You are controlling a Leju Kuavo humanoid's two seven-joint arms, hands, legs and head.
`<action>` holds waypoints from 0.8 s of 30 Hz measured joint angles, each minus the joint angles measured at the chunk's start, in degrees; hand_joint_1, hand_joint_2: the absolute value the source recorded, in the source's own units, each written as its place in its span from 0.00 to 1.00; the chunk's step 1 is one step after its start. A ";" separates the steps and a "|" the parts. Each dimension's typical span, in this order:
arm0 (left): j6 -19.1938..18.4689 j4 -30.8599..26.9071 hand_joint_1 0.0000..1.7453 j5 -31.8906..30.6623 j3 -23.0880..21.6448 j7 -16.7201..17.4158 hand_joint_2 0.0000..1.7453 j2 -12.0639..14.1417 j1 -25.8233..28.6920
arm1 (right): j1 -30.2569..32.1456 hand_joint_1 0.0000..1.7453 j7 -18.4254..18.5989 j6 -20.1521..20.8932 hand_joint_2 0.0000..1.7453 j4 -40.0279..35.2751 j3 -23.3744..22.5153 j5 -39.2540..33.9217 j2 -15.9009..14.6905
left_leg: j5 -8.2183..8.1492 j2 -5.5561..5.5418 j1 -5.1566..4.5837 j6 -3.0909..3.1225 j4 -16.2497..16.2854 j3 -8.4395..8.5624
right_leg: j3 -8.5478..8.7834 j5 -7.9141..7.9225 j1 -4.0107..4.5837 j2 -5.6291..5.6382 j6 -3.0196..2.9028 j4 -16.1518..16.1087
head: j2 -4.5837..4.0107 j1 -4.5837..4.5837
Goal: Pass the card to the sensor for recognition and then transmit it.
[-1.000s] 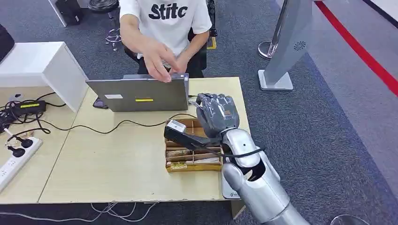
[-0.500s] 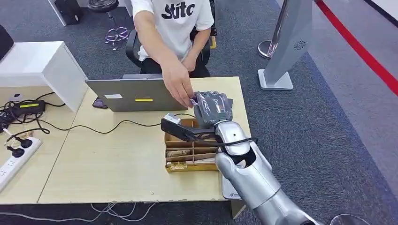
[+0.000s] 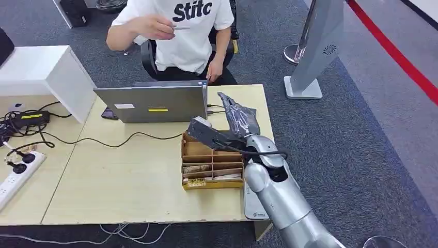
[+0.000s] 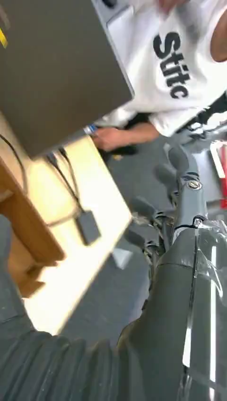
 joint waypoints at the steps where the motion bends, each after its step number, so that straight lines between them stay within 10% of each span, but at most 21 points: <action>1: 0.00 0.00 0.00 0.29 0.00 -0.15 1.00 0.00 0.11 | 1.09 0.00 -0.89 -0.11 1.00 -1.22 -0.33 -0.93 0.00 | 0.00 -0.02 0.00 0.00 0.00 -0.01 | 0.00 0.00 0.00 -0.02 0.00 0.00 | 0.00 0.02; 12: 0.00 0.00 0.00 1.90 0.00 -1.73 1.00 0.59 2.01 | 19.57 0.00 -9.80 -7.93 1.00 -32.76 9.82 6.64 -7.93 | -0.18 0.00 0.00 0.05 -0.01 -0.19 | -0.17 -0.08 0.00 -0.01 0.02 -0.03 | 0.00 0.00; 24: -0.20 0.00 0.00 1.38 0.00 -1.14 1.00 0.90 1.66 | 26.85 0.00 -16.36 -13.92 1.00 -34.48 18.64 13.69 -17.58 | -0.09 0.01 0.00 0.01 0.00 -0.18 | -0.17 -0.01 0.00 0.00 0.04 -0.03 | 0.00 0.00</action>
